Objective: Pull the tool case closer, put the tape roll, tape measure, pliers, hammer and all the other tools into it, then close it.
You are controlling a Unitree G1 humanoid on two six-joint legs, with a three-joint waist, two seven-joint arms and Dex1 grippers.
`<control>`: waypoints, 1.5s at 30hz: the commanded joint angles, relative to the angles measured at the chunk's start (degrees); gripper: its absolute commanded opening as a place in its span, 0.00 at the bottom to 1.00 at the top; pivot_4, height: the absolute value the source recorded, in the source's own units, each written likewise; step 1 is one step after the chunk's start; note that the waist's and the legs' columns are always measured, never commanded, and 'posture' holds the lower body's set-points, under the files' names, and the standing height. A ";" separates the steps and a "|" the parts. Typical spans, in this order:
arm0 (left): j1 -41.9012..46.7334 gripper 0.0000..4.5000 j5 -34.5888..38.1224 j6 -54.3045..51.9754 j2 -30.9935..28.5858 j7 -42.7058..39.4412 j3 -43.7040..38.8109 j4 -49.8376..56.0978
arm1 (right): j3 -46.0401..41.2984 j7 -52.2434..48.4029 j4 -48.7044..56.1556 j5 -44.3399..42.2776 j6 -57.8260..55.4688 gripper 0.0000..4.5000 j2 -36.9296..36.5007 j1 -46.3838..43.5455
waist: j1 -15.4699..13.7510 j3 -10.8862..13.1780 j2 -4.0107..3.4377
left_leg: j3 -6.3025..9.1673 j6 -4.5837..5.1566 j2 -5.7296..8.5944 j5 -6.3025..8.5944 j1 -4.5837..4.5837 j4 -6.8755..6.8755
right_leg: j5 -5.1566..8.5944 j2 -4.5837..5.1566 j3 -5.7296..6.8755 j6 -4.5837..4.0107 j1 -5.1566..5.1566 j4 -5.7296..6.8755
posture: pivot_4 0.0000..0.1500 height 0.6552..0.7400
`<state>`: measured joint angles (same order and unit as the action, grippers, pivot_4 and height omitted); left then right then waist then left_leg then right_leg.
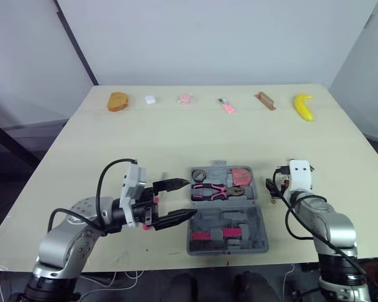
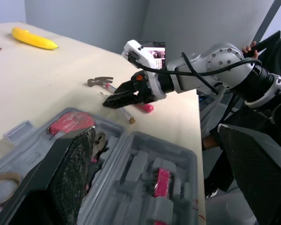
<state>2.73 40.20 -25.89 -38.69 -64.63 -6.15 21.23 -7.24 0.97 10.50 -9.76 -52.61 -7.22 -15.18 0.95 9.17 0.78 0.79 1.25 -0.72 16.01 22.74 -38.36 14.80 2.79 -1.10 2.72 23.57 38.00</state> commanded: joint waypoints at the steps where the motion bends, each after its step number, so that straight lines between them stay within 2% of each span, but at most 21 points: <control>1: -0.55 1.00 -0.61 2.24 -0.17 -0.91 -0.25 0.48 | -1.40 2.23 -1.41 0.91 2.25 0.57 1.49 0.18 | 0.00 0.02 -0.04 | -0.01 0.00 0.00 0.00 0.00 0.00 | 0.00 0.01 -0.01 0.00 0.00 0.00 | 1.00 1.00; 2: -0.65 1.00 -0.72 2.40 -0.22 -0.96 -0.32 0.44 | -1.31 2.11 -1.67 0.97 2.34 0.44 1.58 0.65 | -0.01 0.01 -0.02 | -0.01 0.00 0.01 0.00 0.00 0.00 | 0.00 0.01 -0.02 0.00 0.00 0.00 | 1.00 1.00; 3: -0.77 1.00 -0.74 2.48 -0.25 -0.94 -0.38 0.50 | -1.19 1.95 -1.76 0.99 2.35 0.40 1.63 1.24 | -0.04 0.01 -0.03 | 0.00 0.00 0.01 0.00 0.00 -0.01 | 0.00 0.01 -0.01 0.00 0.00 0.00 | 1.00 1.00; 5: -0.93 1.00 -0.71 2.50 -0.27 -0.76 -0.37 0.83 | -1.06 1.56 -1.70 0.88 2.56 0.14 1.70 2.08 | -0.03 0.00 -0.02 | 0.00 0.00 0.01 0.00 -0.01 -0.01 | 0.00 0.02 -0.01 0.00 -0.02 0.00 | 1.00 1.00; 7: -1.02 1.00 -0.72 2.45 -0.19 -0.50 -0.26 1.17 | -1.21 1.17 -1.09 0.46 2.72 0.02 1.76 2.57 | -0.04 -0.01 -0.03 | 0.02 0.01 0.01 0.00 -0.03 -0.01 | 0.00 0.02 0.00 0.00 -0.03 0.00 | 1.00 1.00; 12: -1.13 1.00 -0.72 2.45 -0.22 -0.42 -0.08 1.47 | -1.20 -0.72 3.09 -0.67 1.98 0.02 0.94 4.33 | -0.04 -0.01 -0.03 | 0.03 0.01 0.01 0.01 -0.02 0.00 | 0.00 0.02 0.01 0.00 -0.04 0.00 | 1.00 1.00; 20: -1.42 1.00 -0.86 2.86 -0.51 -2.12 0.76 0.87 | 1.60 -7.68 26.04 -5.14 -5.04 0.02 -4.26 21.31 | -0.15 -0.02 -0.08 | 0.08 0.02 0.00 0.01 0.00 0.01 | 0.01 0.03 0.03 0.01 -0.04 -0.01 | 1.00 1.00; 23: -1.87 1.00 -0.38 2.62 -1.10 -3.70 1.12 0.57 | 1.45 -9.40 30.90 -6.35 -5.42 0.02 -5.75 26.78 | -0.08 -0.04 -0.12 | 0.08 0.02 -0.01 0.01 -0.04 0.00 | 0.01 0.02 0.02 0.01 -0.06 0.00 | 1.00 1.00; 27: -1.80 1.00 -0.07 2.61 -1.53 -5.16 1.31 -0.07 | 0.94 -10.51 31.49 -6.40 -3.62 0.02 -6.96 30.67 | -0.05 -0.05 -0.11 | 0.08 0.02 -0.01 0.01 -0.06 -0.01 | 0.01 -0.02 0.01 0.01 -0.06 0.01 | 1.00 1.00; 35: -3.24 1.00 -0.88 4.86 -1.98 -8.03 1.08 -0.18 | 0.45 -11.49 24.52 -6.75 0.57 0.02 -6.05 29.86 | -0.09 -0.05 -0.10 | 0.06 0.02 0.00 0.01 -0.06 -0.03 | 0.01 -0.02 0.01 0.01 -0.06 0.01 | 1.00 1.00; 36: -3.61 1.00 -1.18 5.53 -2.13 -8.43 0.99 -0.29 | 0.39 -11.82 24.23 -6.78 0.93 0.23 -6.37 29.97 | -0.10 -0.06 -0.10 | 0.06 0.02 -0.01 0.01 -0.06 -0.03 | 0.01 -0.02 0.00 0.01 -0.06 0.01 | 1.00 1.00; 37: -3.89 1.00 -1.50 6.24 -2.28 -8.80 0.92 -0.51 | 0.18 -12.22 24.16 -6.93 1.09 0.32 -6.71 30.08 | -0.12 -0.06 -0.10 | 0.06 0.02 -0.01 0.01 -0.06 -0.03 | 0.01 -0.01 0.00 0.01 -0.07 0.00 | 1.00 1.00; 38: -4.14 1.00 -1.92 7.17 -2.36 -9.15 0.80 -0.78 | -0.11 -12.76 24.32 -7.18 1.19 0.48 -7.16 30.17 | -0.13 -0.06 -0.10 | 0.05 0.02 -0.01 0.01 -0.06 -0.03 | 0.01 -0.01 0.00 0.01 -0.07 0.00 | 1.00 1.00; 39: -4.39 1.00 -1.73 8.48 -2.11 -10.04 0.30 -1.42 | -0.56 -14.59 25.26 -7.89 1.41 0.52 -8.79 30.28 | -0.19 -0.06 -0.10 | 0.06 0.02 -0.01 0.01 -0.06 -0.03 | 0.01 -0.01 0.00 0.01 -0.07 0.00 | 1.00 1.00; 40: -4.46 1.00 -2.17 10.68 -1.66 -10.85 -0.19 -2.16 | -1.42 -16.80 26.65 -9.43 0.75 0.66 -10.48 30.27 | -0.26 -0.06 -0.10 | 0.03 0.02 0.01 0.01 -0.06 -0.04 | 0.01 0.01 -0.02 0.02 -0.07 0.00 | 1.00 1.00; 42: -4.56 1.00 -1.65 12.26 -1.30 -11.82 -1.13 -3.38 | -3.22 -22.36 29.69 -13.90 -1.35 0.83 -14.87 30.20 | -0.26 -0.03 -0.14 | 0.04 0.02 0.00 0.01 -0.06 -0.05 | 0.01 0.01 -0.01 0.02 -0.08 0.00 | 1.00 1.00; 43: -4.55 1.00 -1.20 12.44 -1.20 -11.98 -1.39 -3.78 | -3.86 -24.48 30.67 -15.71 -2.13 0.86 -16.70 30.18 | -0.24 -0.02 -0.17 | 0.01 0.02 0.00 0.01 -0.05 -0.06 | 0.01 0.02 -0.03 0.02 -0.08 -0.01 | 1.00 1.00; 44: -4.51 1.00 -0.76 12.72 -1.44 -12.92 -1.50 -4.23 | -4.49 -27.15 31.76 -17.65 -2.75 0.99 -19.46 30.19 | -0.23 -0.04 -0.13 | -0.01 0.03 -0.01 0.01 -0.06 -0.06 | 0.01 0.03 -0.06 0.02 -0.08 -0.01 | 1.00 1.00; 45: -4.33 1.00 0.31 12.07 -2.00 -14.46 -1.58 -4.70 | -5.77 -32.35 33.11 -20.09 -2.92 0.99 -24.71 29.77 | -0.23 -0.06 -0.11 | 0.02 0.03 0.00 0.01 -0.06 -0.07 | 0.01 0.01 -0.03 0.02 -0.08 -0.01 | 1.00 1.00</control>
<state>-1.87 38.63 -14.42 -40.04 -76.98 -6.64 16.37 -11.03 -25.19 39.69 -25.78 -55.03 -27.96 14.92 0.72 9.12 0.66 0.87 1.29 -0.73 16.02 22.68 -38.44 14.81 2.78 -1.07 2.74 23.47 37.99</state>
